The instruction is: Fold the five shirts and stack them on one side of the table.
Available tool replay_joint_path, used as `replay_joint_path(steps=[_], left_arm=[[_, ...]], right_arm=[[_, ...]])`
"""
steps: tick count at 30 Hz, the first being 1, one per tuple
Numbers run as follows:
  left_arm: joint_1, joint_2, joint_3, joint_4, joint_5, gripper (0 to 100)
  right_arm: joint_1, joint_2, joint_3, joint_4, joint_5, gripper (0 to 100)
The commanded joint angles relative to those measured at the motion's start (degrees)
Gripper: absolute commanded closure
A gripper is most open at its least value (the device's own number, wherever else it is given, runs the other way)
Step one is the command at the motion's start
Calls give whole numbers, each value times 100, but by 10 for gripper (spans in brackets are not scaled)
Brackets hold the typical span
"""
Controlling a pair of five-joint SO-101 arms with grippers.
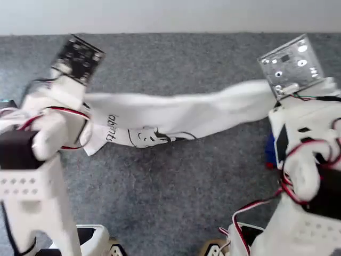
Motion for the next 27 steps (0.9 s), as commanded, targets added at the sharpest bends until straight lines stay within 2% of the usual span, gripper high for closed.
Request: replay_joint_path(steps=[1,8,15,21,27], left_arm=[[-202,-123,-1095,0,53,986],[-193,-141,-2738,-360,26,985],[-202,-141,-3591,-712,18,985],[-158,-141,-3618,-475,18,985],[-158,-325,-3802,176,18,985]], right_arm=[[4,-84,-659,-901,211,988],[4,-101,-1319,-2009,818,989],[163,-110,-1899,-2193,1222,989],[532,-110,-2444,-2264,1248,989],[664,-110,-2971,-2149,1626,989]])
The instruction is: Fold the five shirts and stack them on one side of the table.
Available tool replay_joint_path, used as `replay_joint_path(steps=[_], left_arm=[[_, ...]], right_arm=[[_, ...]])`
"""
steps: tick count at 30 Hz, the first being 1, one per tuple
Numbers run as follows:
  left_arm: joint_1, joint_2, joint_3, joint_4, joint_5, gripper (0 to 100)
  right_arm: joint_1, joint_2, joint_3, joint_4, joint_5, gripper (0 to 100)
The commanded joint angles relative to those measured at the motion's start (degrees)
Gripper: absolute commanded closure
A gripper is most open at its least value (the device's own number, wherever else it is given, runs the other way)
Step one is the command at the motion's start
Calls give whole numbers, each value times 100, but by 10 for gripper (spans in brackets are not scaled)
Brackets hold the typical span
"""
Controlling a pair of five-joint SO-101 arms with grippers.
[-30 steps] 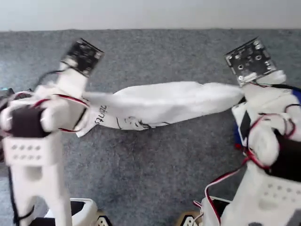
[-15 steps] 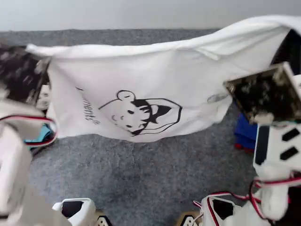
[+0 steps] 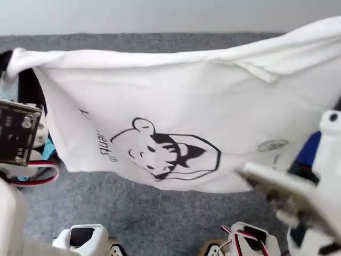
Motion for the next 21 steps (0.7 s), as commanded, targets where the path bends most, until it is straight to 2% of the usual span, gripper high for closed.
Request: replay_joint_path(steps=[1,8,13,17,21], left_arm=[[-18,-229,-171,308,18,985],[-18,-949,541,316,18,985],[-18,-1521,1314,316,18,985],[-18,-1714,2044,299,18,985],[-18,-1705,3029,53,18,985]], right_arm=[[101,4,-290,57,255,989],[101,4,-985,716,343,989],[127,4,-1108,760,352,989],[453,84,-941,813,352,989],[444,145,88,1138,352,988]])
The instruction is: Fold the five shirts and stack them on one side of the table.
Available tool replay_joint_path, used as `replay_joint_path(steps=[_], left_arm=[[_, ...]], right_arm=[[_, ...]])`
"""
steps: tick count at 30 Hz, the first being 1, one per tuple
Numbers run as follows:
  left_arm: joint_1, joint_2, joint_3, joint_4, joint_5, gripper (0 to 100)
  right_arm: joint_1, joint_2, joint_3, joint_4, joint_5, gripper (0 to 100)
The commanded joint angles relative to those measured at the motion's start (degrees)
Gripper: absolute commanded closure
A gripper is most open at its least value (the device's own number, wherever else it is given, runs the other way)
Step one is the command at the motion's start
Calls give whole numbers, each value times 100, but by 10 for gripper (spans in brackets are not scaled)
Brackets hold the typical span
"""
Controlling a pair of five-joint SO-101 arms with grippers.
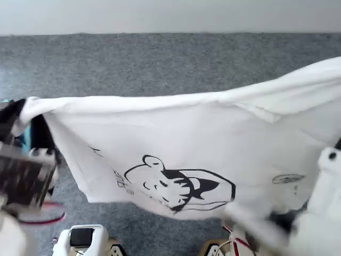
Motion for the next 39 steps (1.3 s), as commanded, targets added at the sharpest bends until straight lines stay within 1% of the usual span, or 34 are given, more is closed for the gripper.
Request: replay_joint_path(steps=[1,7,9,11,13,16,20,24,27,33,36,39], left_arm=[[-18,-9,1007,-343,18,985],[-9,-9,3477,-1881,18,984],[-9,35,4180,-2400,-141,984],[-9,185,4690,-2848,-281,984],[-9,457,5015,-3323,-290,984],[-9,1064,5086,-3912,-290,984],[-9,2101,4752,-4659,-290,984],[-9,3270,3899,-4914,-290,984],[-18,4167,3073,-4888,-290,984],[-44,5591,1657,-4818,-290,984],[-9,6022,1007,-4360,-299,984],[-9,6391,462,-3974,-299,984]], right_arm=[[84,198,985,215,53,988],[-769,426,3095,189,88,989],[-1059,523,3763,-22,88,989],[-1253,620,4396,-470,62,989],[-1420,743,4985,-1130,62,989],[-1578,945,5714,-2273,62,989],[-1745,1314,6242,-3697,62,989],[-1815,1877,6312,-4813,79,990],[-1815,2396,6295,-5736,114,990],[-1877,3125,6286,-7152,756,990],[-1912,3415,6110,-7424,1011,989],[-1903,3793,5837,-7459,1055,989]])
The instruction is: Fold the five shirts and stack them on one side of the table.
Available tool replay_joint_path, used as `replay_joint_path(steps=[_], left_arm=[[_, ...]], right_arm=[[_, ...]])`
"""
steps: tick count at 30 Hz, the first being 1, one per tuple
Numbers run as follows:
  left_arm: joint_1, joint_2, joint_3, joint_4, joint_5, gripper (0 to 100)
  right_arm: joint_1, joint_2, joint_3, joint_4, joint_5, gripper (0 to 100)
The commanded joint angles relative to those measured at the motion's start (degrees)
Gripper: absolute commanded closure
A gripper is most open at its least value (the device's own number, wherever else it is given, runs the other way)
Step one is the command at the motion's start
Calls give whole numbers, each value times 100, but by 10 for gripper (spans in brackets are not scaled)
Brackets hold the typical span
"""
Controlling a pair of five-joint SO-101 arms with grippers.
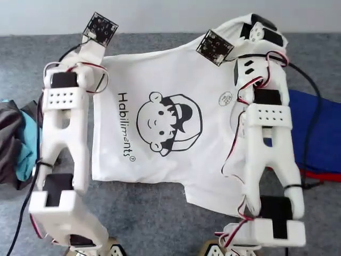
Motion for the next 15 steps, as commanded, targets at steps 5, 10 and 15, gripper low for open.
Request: replay_joint_path(steps=[5,10,15], left_arm=[[-35,580,-1323,1002,-79,984],[-9,782,-1675,1855,-598,984],[-9,879,-1710,2752,-905,983]], right_arm=[[75,409,-615,-127,88,989],[127,119,-624,1024,88,989],[127,-532,-624,3152,79,989]])
